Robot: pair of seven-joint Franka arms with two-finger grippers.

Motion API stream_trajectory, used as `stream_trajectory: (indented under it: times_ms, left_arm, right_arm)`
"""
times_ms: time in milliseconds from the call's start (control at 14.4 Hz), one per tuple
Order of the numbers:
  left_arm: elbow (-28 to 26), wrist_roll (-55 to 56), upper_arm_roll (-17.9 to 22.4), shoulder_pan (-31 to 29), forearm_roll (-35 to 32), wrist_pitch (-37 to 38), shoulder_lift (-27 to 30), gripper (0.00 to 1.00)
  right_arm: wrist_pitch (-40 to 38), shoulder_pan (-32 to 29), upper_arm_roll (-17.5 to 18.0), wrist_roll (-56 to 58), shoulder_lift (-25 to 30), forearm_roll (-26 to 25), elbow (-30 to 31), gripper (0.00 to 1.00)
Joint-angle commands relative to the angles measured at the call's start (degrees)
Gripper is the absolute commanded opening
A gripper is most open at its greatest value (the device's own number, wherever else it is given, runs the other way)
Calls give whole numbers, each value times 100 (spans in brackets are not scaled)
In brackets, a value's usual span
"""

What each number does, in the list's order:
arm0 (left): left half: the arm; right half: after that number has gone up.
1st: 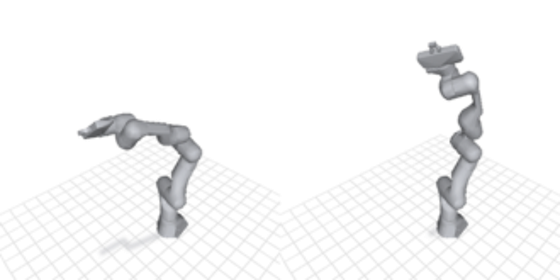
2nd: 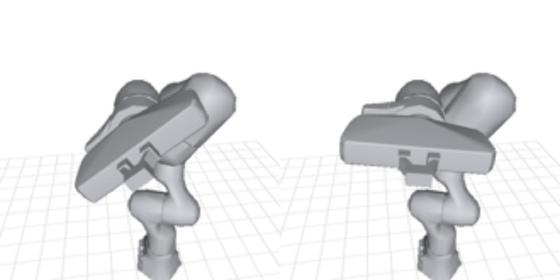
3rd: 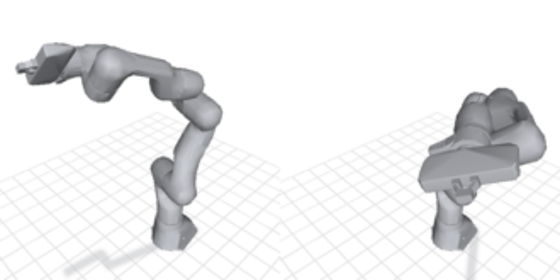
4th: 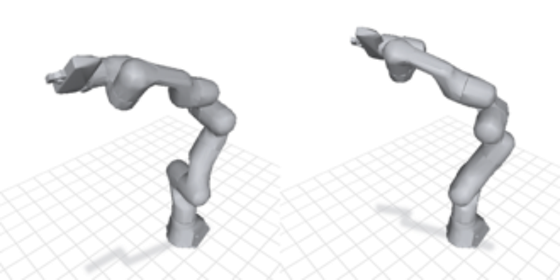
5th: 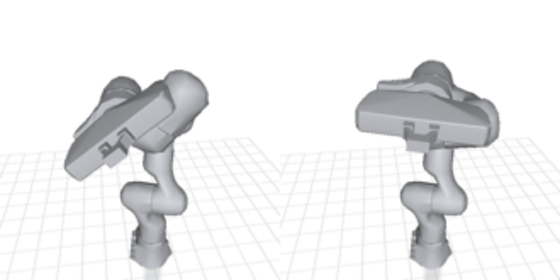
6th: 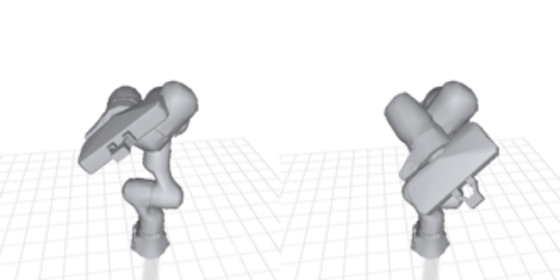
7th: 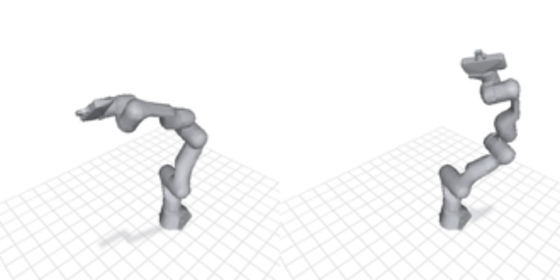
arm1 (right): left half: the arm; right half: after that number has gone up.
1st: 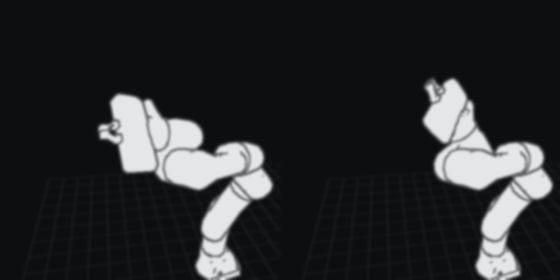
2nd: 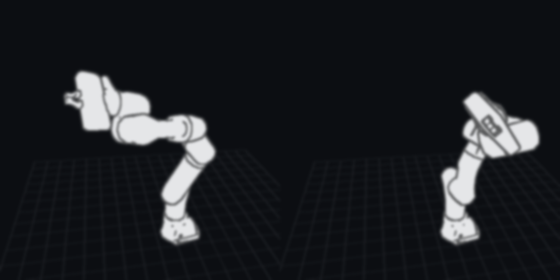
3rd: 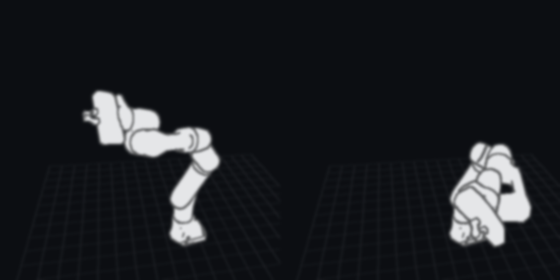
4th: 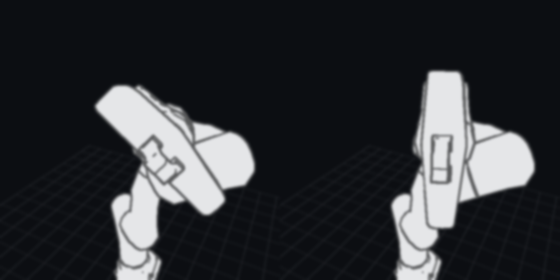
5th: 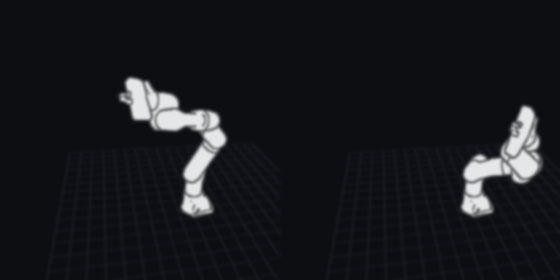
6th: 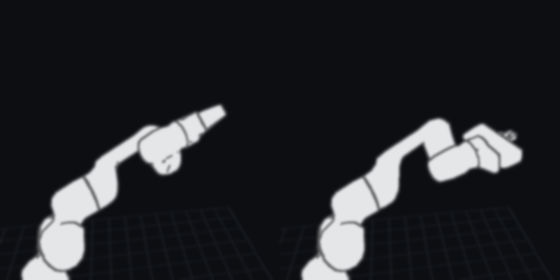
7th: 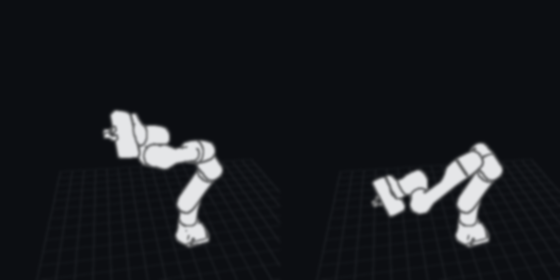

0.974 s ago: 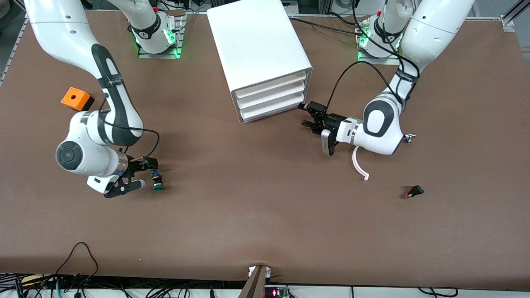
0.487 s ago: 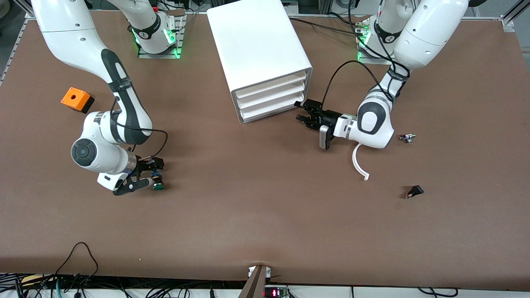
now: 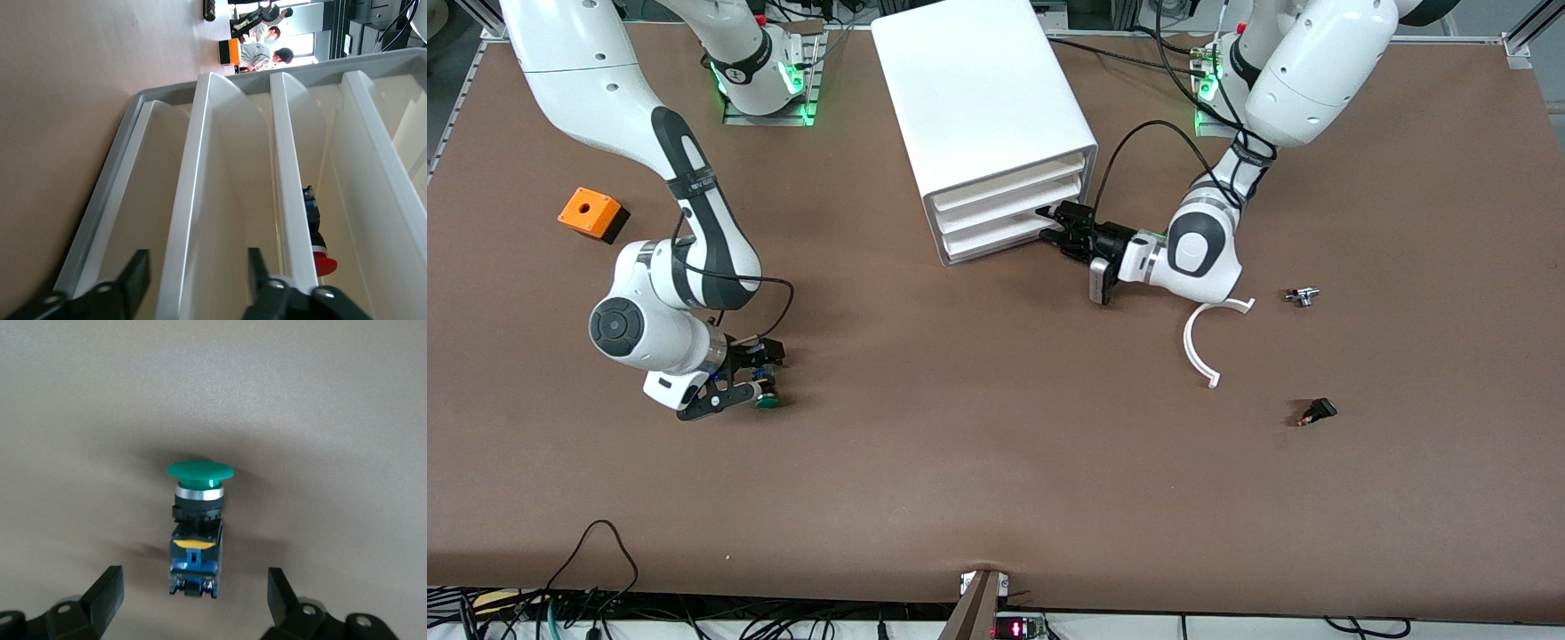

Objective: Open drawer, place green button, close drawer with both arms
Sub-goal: 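Pull the top drawer open with the left gripper while the right gripper lifts the button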

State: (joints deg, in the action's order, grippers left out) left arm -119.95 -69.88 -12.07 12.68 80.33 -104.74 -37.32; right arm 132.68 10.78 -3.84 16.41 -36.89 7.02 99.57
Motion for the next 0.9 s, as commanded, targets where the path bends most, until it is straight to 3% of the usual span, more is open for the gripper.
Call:
stream_trajectory:
  times_ms: [0,70,139,278,556,834]
  left_arm:
    - [-81,-184,3,15,176,-56,-3,30]
    - [-73,-184,3,32,168,-56,-39,12]
    - [-73,-184,3,58,168,-64,-56,1]
    - [-64,-184,3,68,168,-56,-65,0]
    - [129,-97,64,33,141,-240,-109,0]
    - [577,36,170,24,89,-258,-346,0]
  right_arm:
    - [240,39,-56,82,-170,89,-26,92]
    - [240,30,-64,82,-179,80,-26,91]
    - [258,30,-65,82,-179,80,-26,90]
    - [276,21,-65,82,-213,88,-26,85]
    - [276,30,-65,82,-231,80,-34,60]
    - [276,39,-65,90,-223,45,-34,42]
